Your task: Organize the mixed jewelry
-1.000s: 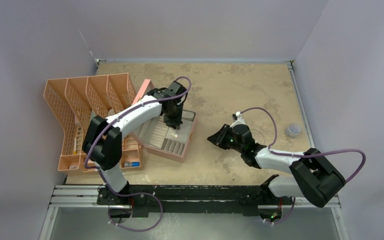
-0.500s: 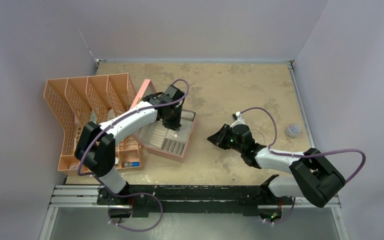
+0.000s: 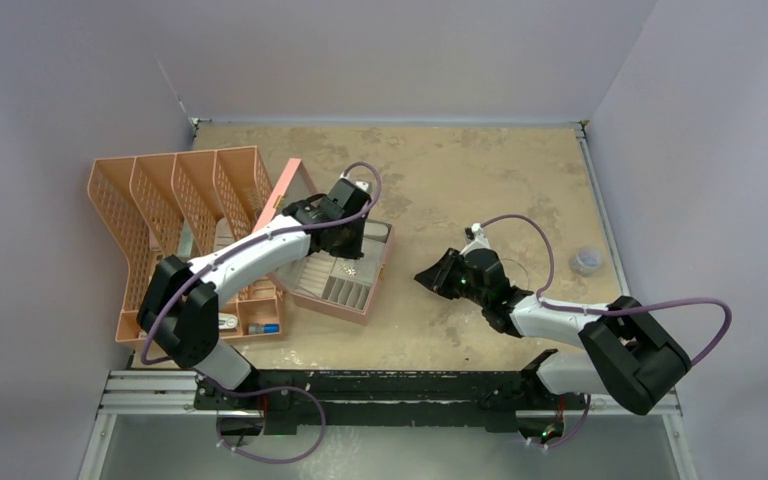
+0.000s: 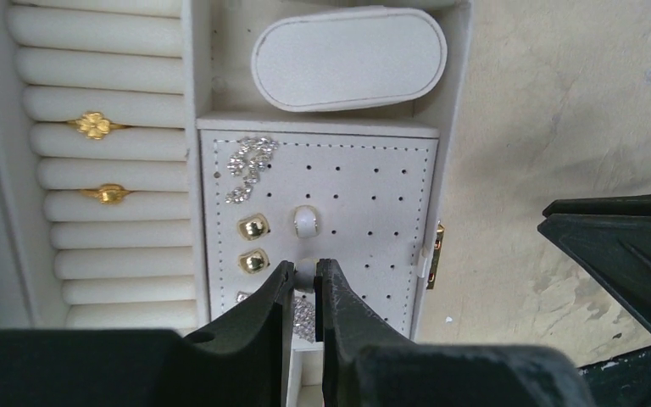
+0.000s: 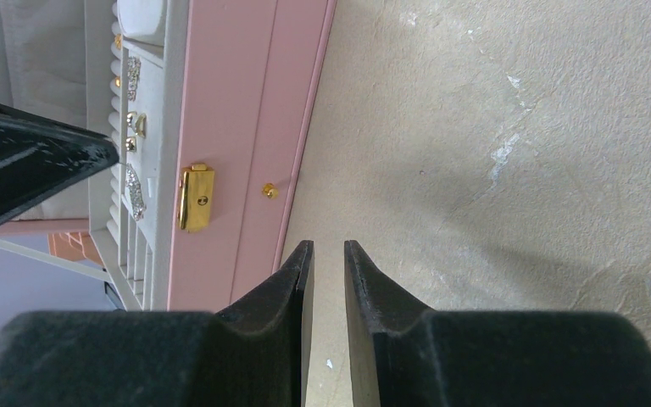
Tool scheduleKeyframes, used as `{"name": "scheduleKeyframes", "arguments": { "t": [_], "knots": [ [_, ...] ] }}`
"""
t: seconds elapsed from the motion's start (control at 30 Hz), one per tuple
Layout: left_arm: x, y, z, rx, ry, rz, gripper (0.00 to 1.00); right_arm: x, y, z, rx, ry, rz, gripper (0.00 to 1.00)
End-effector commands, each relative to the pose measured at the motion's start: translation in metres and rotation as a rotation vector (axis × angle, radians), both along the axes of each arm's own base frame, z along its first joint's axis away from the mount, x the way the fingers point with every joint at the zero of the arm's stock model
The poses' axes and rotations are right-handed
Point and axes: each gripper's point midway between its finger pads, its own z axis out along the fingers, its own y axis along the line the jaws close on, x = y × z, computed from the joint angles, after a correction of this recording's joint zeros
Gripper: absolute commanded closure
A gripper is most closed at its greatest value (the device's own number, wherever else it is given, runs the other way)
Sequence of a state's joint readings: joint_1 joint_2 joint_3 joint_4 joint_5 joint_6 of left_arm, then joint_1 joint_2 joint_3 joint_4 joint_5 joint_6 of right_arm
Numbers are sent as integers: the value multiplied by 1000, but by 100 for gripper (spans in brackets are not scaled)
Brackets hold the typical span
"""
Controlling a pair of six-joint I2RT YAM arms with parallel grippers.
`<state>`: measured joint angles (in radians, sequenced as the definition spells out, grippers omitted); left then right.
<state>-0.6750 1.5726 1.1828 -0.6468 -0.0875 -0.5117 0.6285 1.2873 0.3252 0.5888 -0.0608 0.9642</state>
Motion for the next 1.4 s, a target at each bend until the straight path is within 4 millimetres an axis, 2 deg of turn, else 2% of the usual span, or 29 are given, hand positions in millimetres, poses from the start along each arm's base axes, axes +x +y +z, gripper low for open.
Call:
{"name": "scheduleKeyframes", "arguments": {
  "t": [0.0, 0.43, 0.83, 1.37],
  "knots": [
    [19, -1, 29, -33, -147, 23, 100, 8, 1, 9, 8, -51, -16, 78],
    [9, 4, 8, 25, -57, 10, 100, 9, 1, 10, 8, -52, -18, 78],
    [7, -3, 13, -16, -53, -5, 100, 8, 1, 9, 8, -50, -16, 78],
    [8, -1, 4, 4, -38, 16, 100, 8, 1, 9, 5, -49, -15, 78]
  ]
}}
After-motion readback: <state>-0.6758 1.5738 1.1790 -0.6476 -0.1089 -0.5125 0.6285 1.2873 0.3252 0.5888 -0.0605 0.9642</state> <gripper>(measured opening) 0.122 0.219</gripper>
